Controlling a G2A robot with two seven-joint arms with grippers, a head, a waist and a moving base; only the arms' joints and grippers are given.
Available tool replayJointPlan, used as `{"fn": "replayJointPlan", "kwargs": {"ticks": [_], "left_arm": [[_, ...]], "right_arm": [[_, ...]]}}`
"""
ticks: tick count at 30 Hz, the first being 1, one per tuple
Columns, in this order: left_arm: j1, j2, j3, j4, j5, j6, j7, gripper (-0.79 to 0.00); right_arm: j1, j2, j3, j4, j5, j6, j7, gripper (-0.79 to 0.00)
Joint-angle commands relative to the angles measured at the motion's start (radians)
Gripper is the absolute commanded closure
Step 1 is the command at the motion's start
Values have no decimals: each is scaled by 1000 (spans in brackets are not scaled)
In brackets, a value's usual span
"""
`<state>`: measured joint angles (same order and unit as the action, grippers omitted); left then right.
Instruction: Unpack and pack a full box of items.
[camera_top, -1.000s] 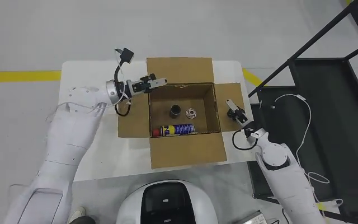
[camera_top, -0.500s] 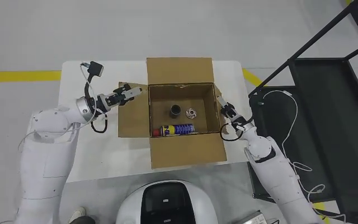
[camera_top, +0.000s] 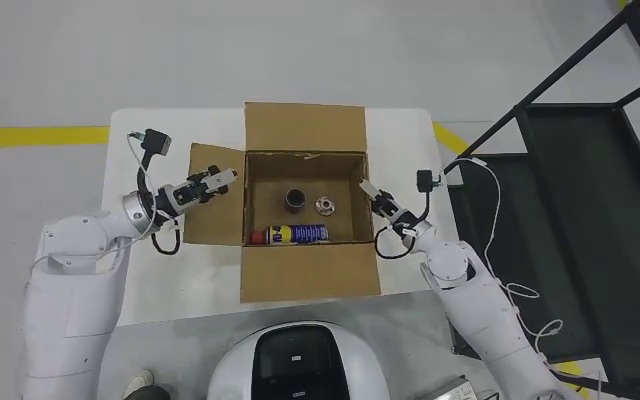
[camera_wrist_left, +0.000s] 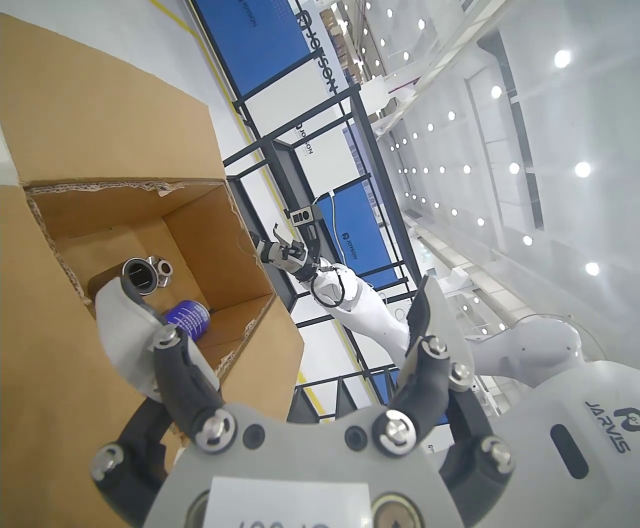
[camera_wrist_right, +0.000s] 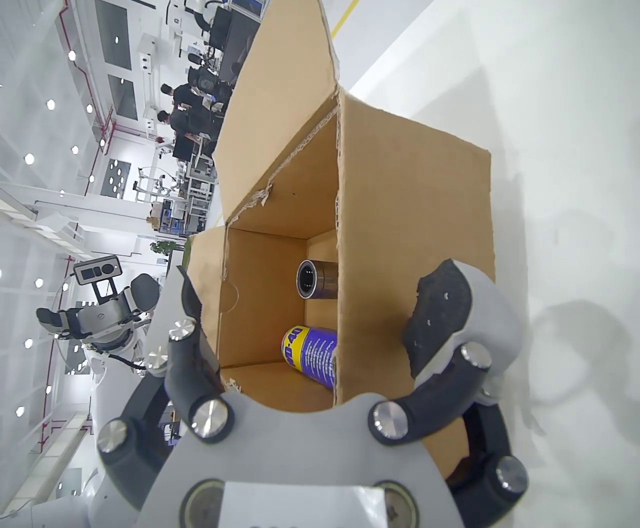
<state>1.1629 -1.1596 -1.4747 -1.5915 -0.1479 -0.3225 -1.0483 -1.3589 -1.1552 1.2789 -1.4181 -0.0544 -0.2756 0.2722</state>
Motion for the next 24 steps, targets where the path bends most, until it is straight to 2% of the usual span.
{"fn": "replayJointPlan", "kwargs": {"ticks": [1, 5, 10, 15, 19, 24], "left_arm": [[16, 3, -7, -3, -14, -12, 7, -785], [39, 9, -23, -12, -45, -30, -3, -785], [47, 18, -50, -17, -107, -55, -45, -785], [40, 33, -104, -1, -139, -62, -93, -785], [37, 44, -130, 8, -170, -70, -155, -785], [14, 59, -170, 94, -289, -77, -284, -785]], "right_arm": [[1, -2, -3, -2, 0, -3, -7, -785], [-20, 1, 24, -43, -15, -26, -20, -785], [-78, 13, 84, -160, -75, -36, -39, -785], [-145, 24, 122, -318, -117, -36, 44, -785], [-170, 28, 97, -407, -165, 0, 126, -785], [-147, 24, 29, -442, -260, 66, 159, -785]]}}
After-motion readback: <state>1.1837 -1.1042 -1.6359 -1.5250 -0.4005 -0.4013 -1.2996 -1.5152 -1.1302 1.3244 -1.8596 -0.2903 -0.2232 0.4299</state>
